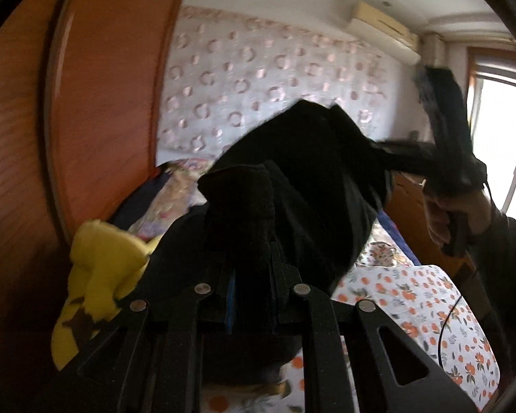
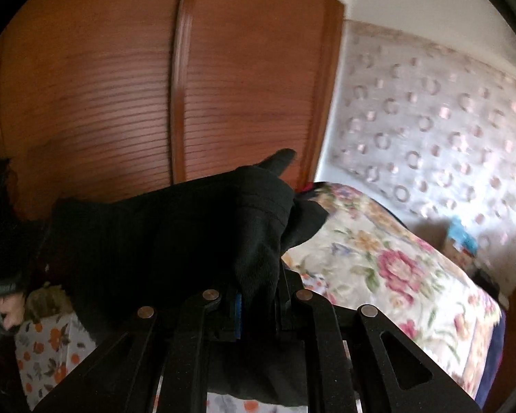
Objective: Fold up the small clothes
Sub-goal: 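Lift the folded shirt with both tools and carry it to the clothes stack, then lower the shirt onto the stack and open both tools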
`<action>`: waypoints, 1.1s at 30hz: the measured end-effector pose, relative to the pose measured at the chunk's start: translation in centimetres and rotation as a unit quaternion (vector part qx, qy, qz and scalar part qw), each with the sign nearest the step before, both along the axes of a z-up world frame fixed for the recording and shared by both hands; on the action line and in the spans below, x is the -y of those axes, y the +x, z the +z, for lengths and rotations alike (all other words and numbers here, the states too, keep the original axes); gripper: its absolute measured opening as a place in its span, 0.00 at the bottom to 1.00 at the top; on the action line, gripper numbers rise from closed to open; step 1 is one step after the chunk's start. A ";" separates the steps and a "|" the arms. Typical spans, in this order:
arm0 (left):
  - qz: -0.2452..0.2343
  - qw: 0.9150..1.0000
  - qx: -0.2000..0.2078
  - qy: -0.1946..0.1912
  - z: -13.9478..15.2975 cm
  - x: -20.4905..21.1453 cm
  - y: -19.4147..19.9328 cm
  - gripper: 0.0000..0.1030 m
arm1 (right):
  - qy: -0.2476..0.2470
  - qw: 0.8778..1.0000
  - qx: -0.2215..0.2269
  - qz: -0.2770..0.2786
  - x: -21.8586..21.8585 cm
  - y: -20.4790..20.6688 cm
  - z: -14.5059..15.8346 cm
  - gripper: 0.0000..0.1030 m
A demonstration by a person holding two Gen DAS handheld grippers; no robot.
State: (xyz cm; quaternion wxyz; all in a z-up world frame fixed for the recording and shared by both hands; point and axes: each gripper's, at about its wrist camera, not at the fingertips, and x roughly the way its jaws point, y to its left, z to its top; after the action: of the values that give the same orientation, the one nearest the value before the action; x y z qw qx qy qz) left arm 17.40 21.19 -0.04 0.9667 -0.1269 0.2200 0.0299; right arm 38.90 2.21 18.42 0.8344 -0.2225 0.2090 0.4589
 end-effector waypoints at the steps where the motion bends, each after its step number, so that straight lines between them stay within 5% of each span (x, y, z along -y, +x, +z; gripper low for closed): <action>1: 0.005 1.000 -0.004 -0.007 -0.6 -0.5 -0.3 0.15 | -0.008 1.000 -0.001 0.006 -1.1 0.7 -0.3 0.12; 8: 0.031 0.999 -0.031 -0.012 -2.9 -1.8 -0.4 0.15 | -0.045 0.999 0.000 -0.015 -7.6 5.2 -3.6 0.13; 12: 0.036 0.999 -0.039 -0.007 -3.4 -2.3 -0.4 0.15 | -0.024 0.998 0.012 -0.059 -8.3 6.1 -3.2 0.40; 19: 0.054 0.997 -0.058 -0.012 -4.4 -3.6 -0.1 0.15 | 0.007 1.000 -0.012 -0.026 -7.0 3.9 -3.9 0.41; 25: 0.051 0.996 -0.068 -0.005 -5.0 -3.3 -0.2 0.15 | -0.041 0.997 -0.057 -0.036 -8.6 7.5 -8.4 0.41; 29: 0.045 0.997 -0.065 0.017 -4.2 -2.2 -0.6 0.16 | -0.017 0.995 -0.081 -0.061 -9.0 9.3 -9.3 0.41; 33: 0.048 0.997 -0.050 0.047 -2.6 -0.7 -1.9 0.31 | 0.004 0.996 -0.047 -0.071 -7.3 5.3 -8.0 0.41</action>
State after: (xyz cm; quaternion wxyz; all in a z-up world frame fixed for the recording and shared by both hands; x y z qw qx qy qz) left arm 15.45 21.92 -2.68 0.9569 -0.0904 0.2599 0.0928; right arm 44.20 9.48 10.42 0.8551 -0.1816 0.2613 0.4093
